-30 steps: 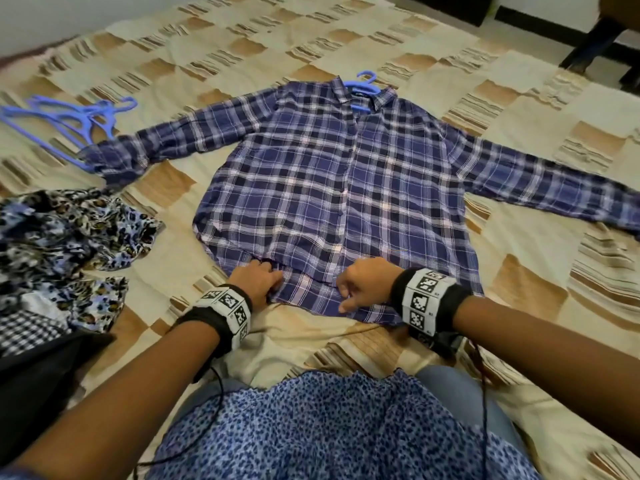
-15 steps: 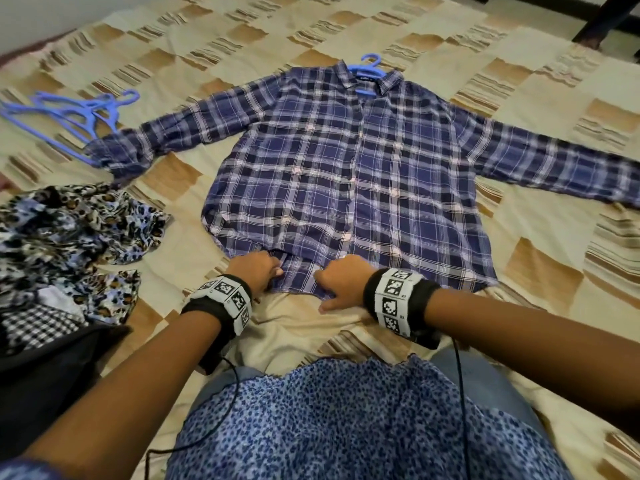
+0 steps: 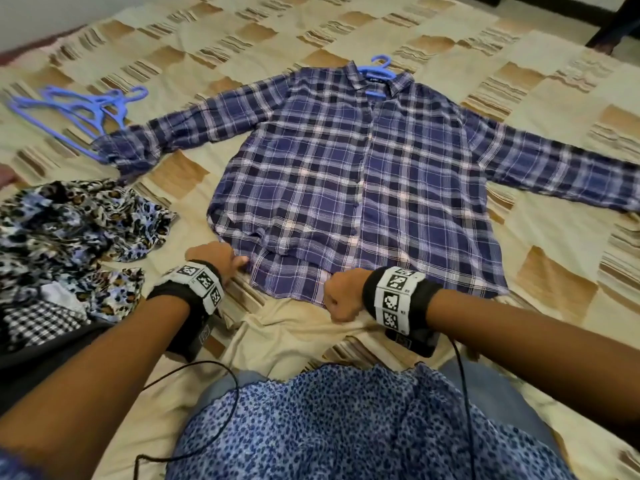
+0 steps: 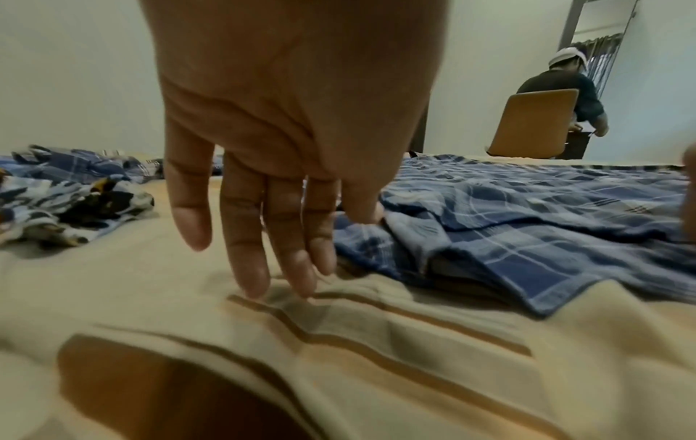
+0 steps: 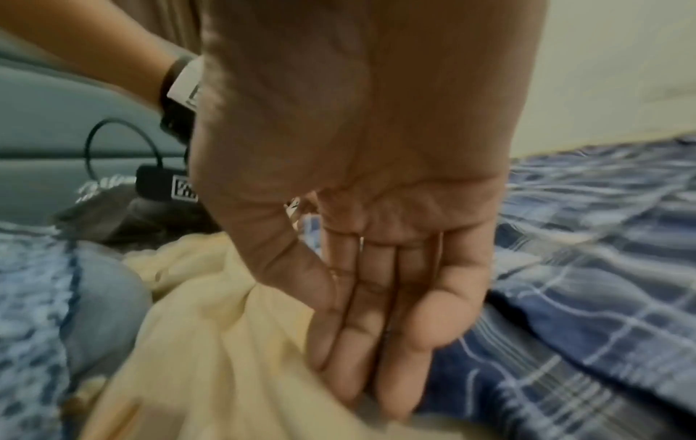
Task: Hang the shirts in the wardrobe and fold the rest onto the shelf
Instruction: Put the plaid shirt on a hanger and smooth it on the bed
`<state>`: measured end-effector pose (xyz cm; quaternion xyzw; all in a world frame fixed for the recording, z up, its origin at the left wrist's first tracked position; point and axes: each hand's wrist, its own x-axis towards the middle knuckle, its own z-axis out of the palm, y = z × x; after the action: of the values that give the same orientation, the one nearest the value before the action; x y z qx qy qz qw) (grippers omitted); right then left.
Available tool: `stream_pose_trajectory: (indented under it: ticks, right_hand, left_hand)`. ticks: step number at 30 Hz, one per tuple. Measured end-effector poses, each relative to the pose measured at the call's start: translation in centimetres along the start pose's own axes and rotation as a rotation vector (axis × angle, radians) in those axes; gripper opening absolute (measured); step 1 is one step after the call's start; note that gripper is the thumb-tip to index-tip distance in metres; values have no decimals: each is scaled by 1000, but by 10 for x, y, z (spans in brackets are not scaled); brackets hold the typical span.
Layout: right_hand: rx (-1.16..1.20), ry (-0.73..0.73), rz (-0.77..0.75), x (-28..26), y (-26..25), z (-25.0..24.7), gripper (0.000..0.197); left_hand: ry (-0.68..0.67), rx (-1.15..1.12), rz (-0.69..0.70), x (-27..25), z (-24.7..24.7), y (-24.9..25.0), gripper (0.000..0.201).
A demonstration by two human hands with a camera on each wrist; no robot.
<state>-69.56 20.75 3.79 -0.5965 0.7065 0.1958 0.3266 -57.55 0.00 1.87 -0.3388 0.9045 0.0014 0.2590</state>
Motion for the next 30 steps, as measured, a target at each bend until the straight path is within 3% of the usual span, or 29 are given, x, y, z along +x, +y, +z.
stream_pose_trajectory:
  ticks: [3, 5, 9, 13, 15, 19, 23, 30]
  right_hand:
    - [28, 205, 42, 2, 21, -9, 18]
    - [-44, 291, 71, 5, 35, -18, 21]
    - [-131, 238, 125, 19, 53, -20, 34]
    - [-210, 214, 45, 33, 50, -12, 28]
    - [-278, 223, 27, 33, 49, -14, 35]
    - [-312, 195, 29, 35, 45, -15, 25]
    - [-282, 220, -27, 37, 43, -12, 21]
    - [-249, 214, -95, 40, 42, 2, 27]
  left_hand:
    - [154, -136, -110, 16, -12, -12, 31]
    - [217, -281, -163, 34, -16, -19, 35]
    - [229, -610, -220, 66, -12, -15, 55]
    - [297, -823, -328, 85, -7, -14, 41]
    - [335, -829, -379, 88, -5, -19, 33]
    - [364, -892, -421, 86, -6, -23, 63]
    - [350, -809, -305, 91, -14, -44, 40]
    - [323, -794, -354, 97, -16, -96, 35]
